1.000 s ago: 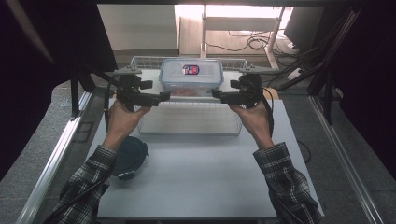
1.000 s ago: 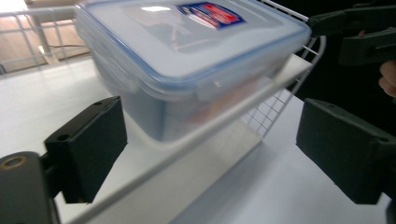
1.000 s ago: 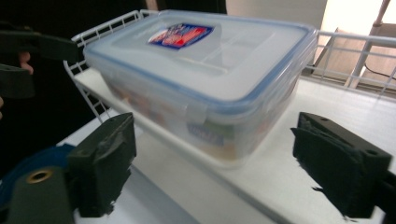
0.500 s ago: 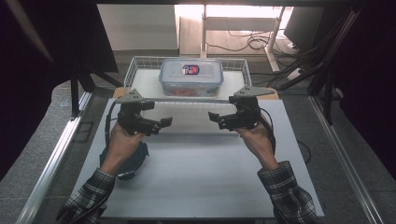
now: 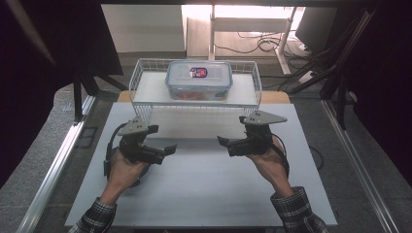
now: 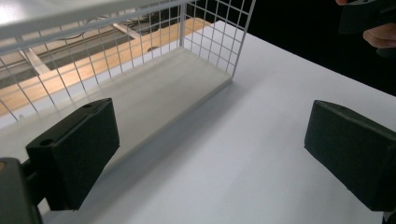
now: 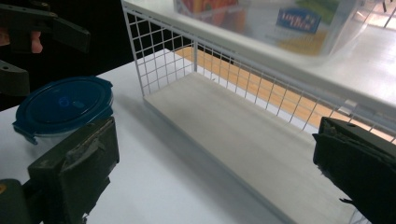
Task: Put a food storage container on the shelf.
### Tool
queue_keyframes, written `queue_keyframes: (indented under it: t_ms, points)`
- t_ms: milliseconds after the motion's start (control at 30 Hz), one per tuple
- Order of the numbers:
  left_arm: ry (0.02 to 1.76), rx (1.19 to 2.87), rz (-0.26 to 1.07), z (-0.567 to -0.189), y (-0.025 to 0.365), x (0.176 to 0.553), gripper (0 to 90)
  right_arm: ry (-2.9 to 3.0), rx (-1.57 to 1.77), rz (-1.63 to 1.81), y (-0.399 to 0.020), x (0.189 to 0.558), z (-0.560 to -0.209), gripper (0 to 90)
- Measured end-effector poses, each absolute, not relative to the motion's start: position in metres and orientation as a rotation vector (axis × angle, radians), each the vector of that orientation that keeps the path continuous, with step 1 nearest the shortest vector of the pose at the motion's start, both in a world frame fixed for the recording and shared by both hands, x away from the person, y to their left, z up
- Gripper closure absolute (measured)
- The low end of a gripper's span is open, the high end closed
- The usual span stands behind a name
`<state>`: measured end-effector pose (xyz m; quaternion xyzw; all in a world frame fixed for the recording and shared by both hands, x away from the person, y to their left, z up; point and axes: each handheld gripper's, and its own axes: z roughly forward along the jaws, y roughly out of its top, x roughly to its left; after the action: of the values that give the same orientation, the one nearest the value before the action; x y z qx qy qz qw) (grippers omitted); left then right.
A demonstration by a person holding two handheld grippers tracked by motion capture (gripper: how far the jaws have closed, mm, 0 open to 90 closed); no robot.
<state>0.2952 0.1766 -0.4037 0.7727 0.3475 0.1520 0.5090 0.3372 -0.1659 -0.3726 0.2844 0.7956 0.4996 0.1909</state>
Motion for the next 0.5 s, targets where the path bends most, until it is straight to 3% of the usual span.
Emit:
queue_keyframes:
  t_ms: [500]
  points:
    - [0.855, 1.849, 0.323, -0.441, 0.179, 0.262, 3.0, 2.300, 0.810, 1.369, -0.175, 0.313, -0.399, 0.6]
